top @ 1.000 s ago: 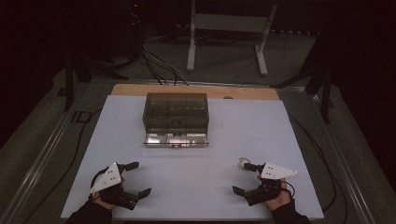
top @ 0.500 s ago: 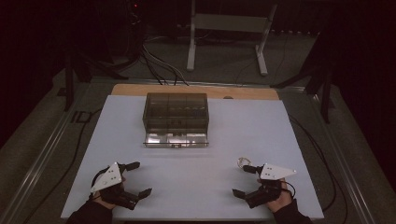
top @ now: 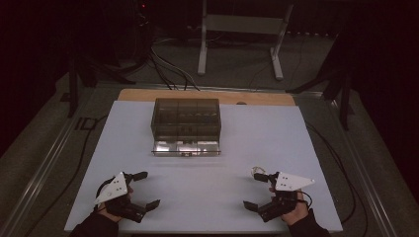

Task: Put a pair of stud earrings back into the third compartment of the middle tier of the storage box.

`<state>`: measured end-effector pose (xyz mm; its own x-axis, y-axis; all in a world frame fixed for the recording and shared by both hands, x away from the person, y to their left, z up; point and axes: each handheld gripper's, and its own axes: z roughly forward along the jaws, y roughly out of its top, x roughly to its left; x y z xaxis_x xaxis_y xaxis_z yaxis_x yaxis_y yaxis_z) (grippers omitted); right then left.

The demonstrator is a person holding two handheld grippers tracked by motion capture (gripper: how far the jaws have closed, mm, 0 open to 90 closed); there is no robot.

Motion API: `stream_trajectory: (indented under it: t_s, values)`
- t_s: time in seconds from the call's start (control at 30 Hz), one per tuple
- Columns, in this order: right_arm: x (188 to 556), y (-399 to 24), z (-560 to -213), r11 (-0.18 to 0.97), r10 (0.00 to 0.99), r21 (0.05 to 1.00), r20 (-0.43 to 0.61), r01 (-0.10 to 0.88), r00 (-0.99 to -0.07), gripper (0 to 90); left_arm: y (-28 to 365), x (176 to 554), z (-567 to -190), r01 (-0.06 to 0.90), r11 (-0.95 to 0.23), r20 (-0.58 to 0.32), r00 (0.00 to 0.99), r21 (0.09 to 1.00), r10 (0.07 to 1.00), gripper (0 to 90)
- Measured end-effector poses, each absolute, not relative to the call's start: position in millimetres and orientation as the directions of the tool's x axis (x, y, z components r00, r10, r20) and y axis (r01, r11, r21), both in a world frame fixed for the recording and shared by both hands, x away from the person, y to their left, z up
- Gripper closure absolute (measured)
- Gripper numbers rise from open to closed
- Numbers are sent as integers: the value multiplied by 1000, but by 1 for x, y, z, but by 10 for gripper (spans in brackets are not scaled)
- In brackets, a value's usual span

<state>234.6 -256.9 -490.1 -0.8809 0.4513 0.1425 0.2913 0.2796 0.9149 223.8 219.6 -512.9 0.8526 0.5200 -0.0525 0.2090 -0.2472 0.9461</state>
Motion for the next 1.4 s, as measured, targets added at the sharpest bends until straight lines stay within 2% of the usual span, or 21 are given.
stream_trajectory:
  t_s: [0.5, 0.83, 1.17, 1.4]
  values:
    - [242, -262, -469, 220, 475, 939, 134, 265, -870, 0, 222, 223, -511, 209, -230, -61, 851, 951, 521, 7]
    - [255, -262, -458, 196, 534, 946, 117, 257, -837, 0, 222, 223, -511, 208, -230, -61, 852, 951, 519, 7]
    - [272, -264, -462, 179, 632, 937, 124, 301, -765, 0, 222, 222, -511, 205, -226, -61, 853, 952, 518, 7]
    - [284, -272, -470, 151, 722, 921, 145, 359, -676, 0, 223, 222, -510, 204, -220, -63, 853, 954, 519, 7]
